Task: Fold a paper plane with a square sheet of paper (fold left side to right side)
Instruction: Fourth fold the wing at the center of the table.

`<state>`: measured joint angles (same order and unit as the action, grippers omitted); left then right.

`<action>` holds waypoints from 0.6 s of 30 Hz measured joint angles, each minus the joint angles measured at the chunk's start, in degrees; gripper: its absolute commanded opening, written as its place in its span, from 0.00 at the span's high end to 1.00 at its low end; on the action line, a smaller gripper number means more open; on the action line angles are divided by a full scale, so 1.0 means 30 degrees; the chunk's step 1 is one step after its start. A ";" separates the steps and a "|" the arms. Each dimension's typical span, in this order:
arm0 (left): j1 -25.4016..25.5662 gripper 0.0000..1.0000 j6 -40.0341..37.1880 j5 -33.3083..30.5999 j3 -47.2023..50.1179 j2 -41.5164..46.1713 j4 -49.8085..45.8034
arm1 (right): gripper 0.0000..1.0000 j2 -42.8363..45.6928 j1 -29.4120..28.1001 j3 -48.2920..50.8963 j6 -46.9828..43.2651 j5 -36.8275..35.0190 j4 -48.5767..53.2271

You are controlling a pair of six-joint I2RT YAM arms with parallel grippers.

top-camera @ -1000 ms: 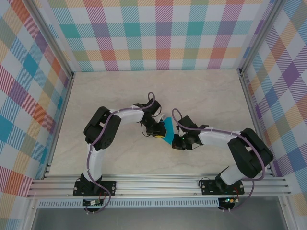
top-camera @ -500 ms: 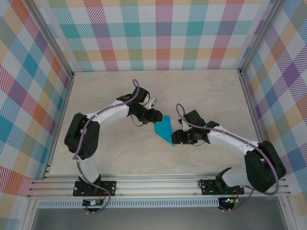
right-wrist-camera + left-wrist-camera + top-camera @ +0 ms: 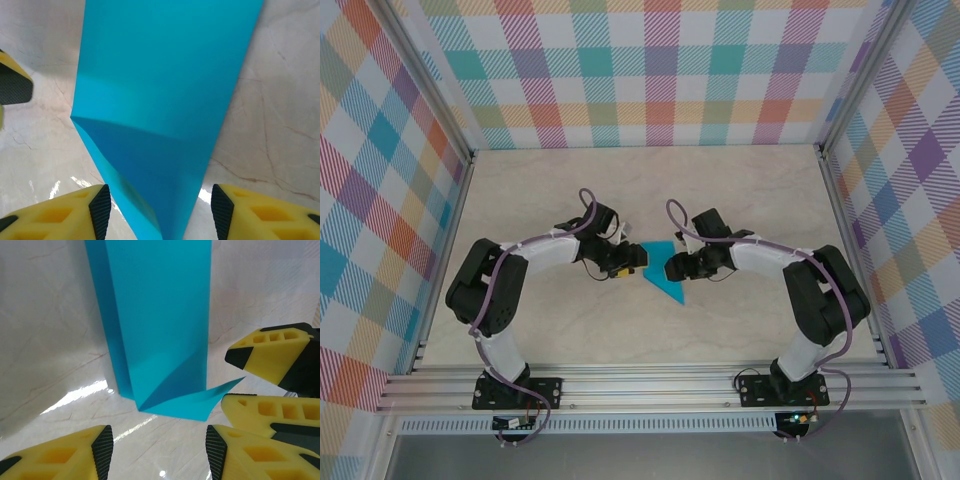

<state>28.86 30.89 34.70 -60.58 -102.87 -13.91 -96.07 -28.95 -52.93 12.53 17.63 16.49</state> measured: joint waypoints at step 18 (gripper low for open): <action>0.0969 0.65 0.0736 0.0240 -0.2091 -0.2499 0.0641 | 0.51 0.0007 0.0532 0.0058 0.0044 -0.0175 -0.0146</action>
<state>31.77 33.10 35.42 -66.85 -110.37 -11.99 -96.05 -27.35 -52.75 12.67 17.10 16.05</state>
